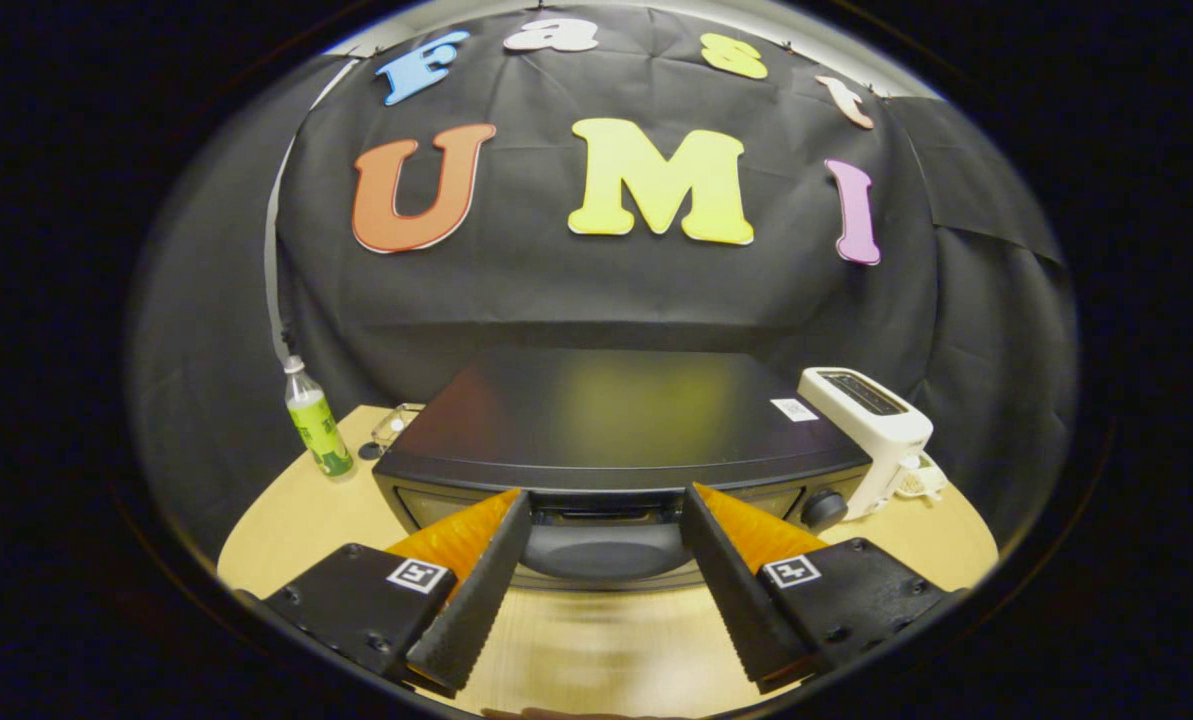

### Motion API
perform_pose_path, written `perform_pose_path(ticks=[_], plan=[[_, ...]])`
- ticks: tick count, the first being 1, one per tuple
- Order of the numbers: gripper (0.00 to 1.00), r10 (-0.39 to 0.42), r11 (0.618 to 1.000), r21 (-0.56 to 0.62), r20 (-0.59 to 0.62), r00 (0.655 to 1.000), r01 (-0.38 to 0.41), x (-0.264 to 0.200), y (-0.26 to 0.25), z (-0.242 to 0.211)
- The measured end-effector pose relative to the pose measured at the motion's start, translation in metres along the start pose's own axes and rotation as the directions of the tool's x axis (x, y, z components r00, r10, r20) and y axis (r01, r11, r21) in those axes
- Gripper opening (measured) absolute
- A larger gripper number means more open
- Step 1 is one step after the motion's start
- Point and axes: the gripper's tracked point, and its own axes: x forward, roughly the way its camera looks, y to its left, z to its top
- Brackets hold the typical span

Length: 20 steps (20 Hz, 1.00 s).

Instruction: Open the toaster oven, put the food inside, and close the toaster oven door.

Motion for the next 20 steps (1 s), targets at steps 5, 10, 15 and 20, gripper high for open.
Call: perform_pose_path(ticks=[5,10,15,20], plan=[[1.0,-0.001,1.0,-0.002,-0.043,0.999,0.001,0.002,0.0,-0.002],[0.99,0.011,1.0,-0.007,-0.066,0.998,-0.012,0.002,0.0,-0.003],[1.0,0.044,0.999,0.023,-0.05,0.998,-0.042,-0.002,0.001,-0.005],[1.0,0.041,0.998,0.039,-0.066,0.997,-0.039,-0.026,0.0,-0.028]])
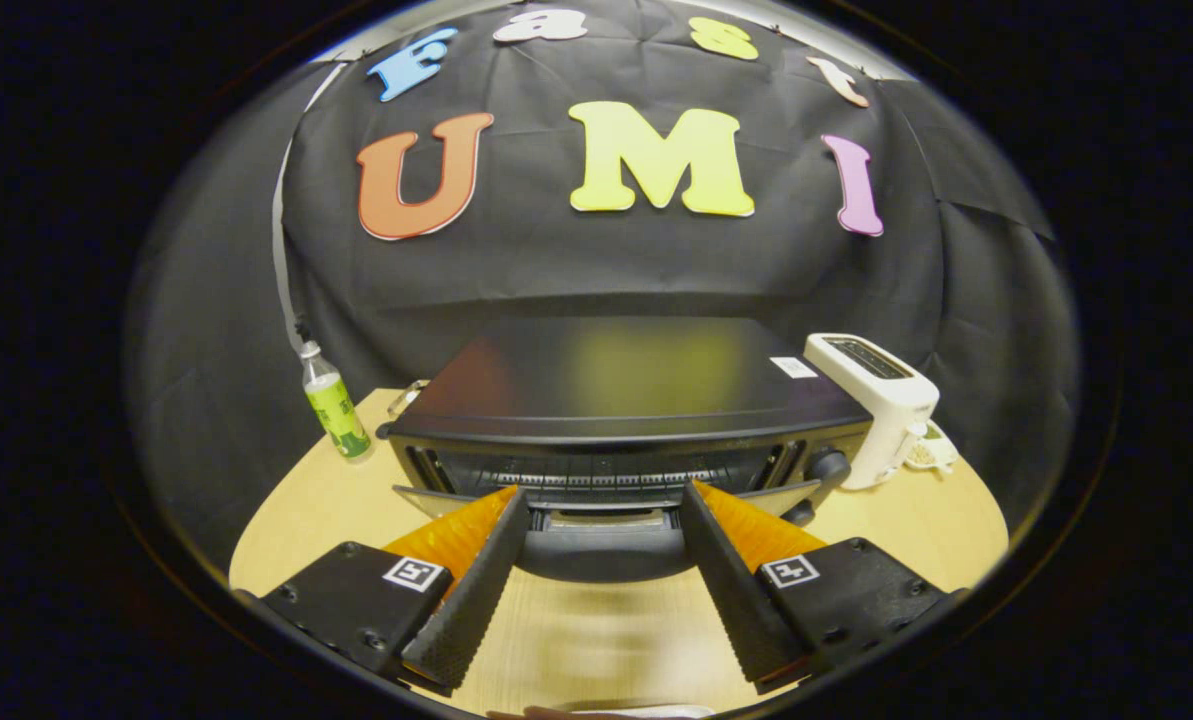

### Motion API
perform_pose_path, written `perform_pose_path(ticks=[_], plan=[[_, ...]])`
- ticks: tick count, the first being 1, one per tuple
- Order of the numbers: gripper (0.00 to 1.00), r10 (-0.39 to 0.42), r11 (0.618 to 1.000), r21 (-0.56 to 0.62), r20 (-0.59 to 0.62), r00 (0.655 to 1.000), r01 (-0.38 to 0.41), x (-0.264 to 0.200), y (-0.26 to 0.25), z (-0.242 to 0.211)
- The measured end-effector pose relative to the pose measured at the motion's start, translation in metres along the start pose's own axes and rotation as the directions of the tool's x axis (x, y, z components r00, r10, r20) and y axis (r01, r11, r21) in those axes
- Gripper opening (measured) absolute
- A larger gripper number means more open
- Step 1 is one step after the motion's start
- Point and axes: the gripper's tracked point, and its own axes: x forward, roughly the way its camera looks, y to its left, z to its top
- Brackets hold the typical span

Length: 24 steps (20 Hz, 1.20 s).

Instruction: Open the toaster oven, put the food inside, and close the toaster oven door.

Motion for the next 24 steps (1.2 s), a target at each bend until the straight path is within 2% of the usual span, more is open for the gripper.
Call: perform_pose_path(ticks=[6,8,12,15,21,24], plan=[[1.0,-0.015,1.0,0.02,-0.027,1.0,0.016,-0.03,-0.005,-0.057],[1.0,-0.015,1.0,-0.007,-0.02,1.0,0.015,-0.035,-0.004,-0.069],[1.0,0.015,0.998,0.056,-0.014,1.0,-0.014,-0.041,-0.007,-0.097],[0.99,0.043,0.997,0.066,-0.087,0.995,-0.038,-0.043,-0.006,-0.124],[0.98,0.111,0.992,0.061,-0.063,0.992,-0.108,-0.091,-0.003,-0.136],[0.98,0.113,0.993,0.045,-0.048,0.992,-0.111,-0.119,-0.006,-0.147]])
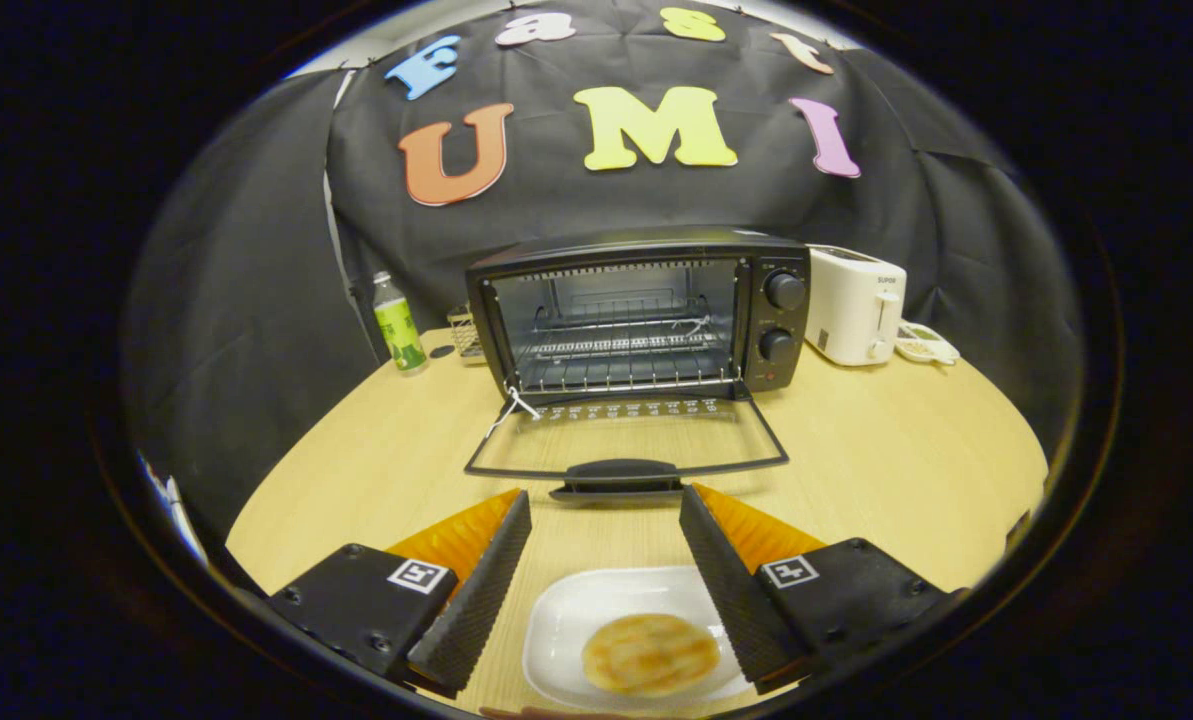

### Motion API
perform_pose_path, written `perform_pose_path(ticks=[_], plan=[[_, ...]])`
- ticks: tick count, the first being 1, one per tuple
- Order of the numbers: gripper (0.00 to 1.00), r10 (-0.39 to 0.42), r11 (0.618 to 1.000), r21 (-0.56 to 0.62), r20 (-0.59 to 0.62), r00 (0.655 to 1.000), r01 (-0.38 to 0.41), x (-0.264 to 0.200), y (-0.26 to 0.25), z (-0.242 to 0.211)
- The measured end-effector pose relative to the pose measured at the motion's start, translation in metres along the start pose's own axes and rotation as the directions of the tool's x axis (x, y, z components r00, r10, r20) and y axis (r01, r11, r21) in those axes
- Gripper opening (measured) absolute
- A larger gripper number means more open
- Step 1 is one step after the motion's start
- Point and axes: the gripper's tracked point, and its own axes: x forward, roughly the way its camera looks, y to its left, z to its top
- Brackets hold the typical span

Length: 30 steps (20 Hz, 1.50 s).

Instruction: Open the toaster oven, put the food inside, and close the toaster oven door.

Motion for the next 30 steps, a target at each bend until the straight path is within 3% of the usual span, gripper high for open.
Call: perform_pose_path(ticks=[9,16,30], plan=[[0.98,-0.083,0.994,-0.064,0.066,0.994,0.087,-0.041,-0.013,-0.04],[1.0,-0.137,0.99,-0.03,0.012,0.99,0.137,-0.041,-0.03,-0.09],[0.97,-0.101,0.994,0.046,0.001,0.995,0.101,-0.034,-0.029,-0.104]])
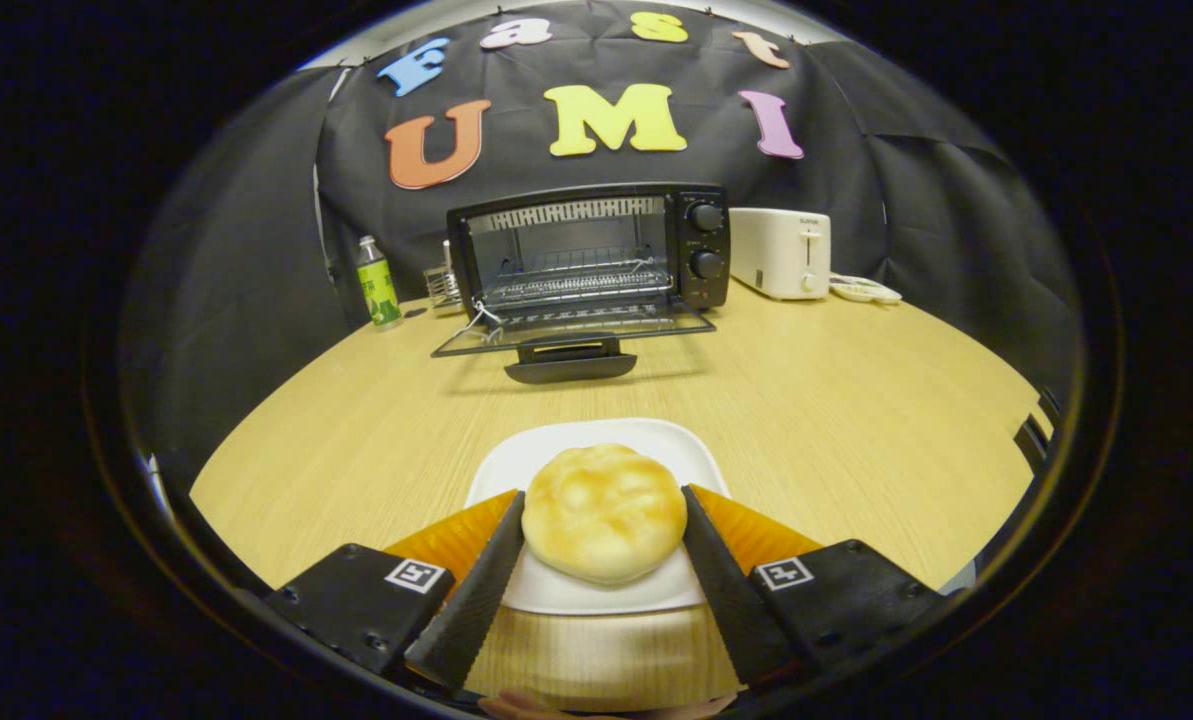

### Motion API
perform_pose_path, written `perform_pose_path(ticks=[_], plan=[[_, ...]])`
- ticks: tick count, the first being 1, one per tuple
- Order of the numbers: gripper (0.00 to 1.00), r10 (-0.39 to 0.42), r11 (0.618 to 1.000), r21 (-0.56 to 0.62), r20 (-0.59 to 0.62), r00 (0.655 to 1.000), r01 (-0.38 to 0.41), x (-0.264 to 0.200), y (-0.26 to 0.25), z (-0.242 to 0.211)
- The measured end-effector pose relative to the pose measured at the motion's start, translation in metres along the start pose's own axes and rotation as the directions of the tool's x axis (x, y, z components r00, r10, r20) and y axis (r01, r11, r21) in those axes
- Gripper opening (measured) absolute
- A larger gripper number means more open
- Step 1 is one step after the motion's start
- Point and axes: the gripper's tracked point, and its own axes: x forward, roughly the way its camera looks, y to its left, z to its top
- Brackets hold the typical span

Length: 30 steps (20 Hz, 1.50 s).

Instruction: Open the toaster oven, put the food inside, and close the toaster oven door.

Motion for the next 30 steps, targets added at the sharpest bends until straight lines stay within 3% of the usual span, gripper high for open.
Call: perform_pose_path(ticks=[12,19,23,30], plan=[[0.96,0.126,0.99,0.039,0.177,0.976,-0.135,-0.035,0.021,0.078],[0.96,0.162,0.967,0.132,0.351,0.922,-0.22,-0.04,0.038,0.145],[0.95,0.198,0.919,0.236,0.417,0.887,-0.315,-0.02,0.049,0.185],[0.96,0.219,0.908,0.28,0.316,0.923,-0.311,0.073,0.054,0.2]])
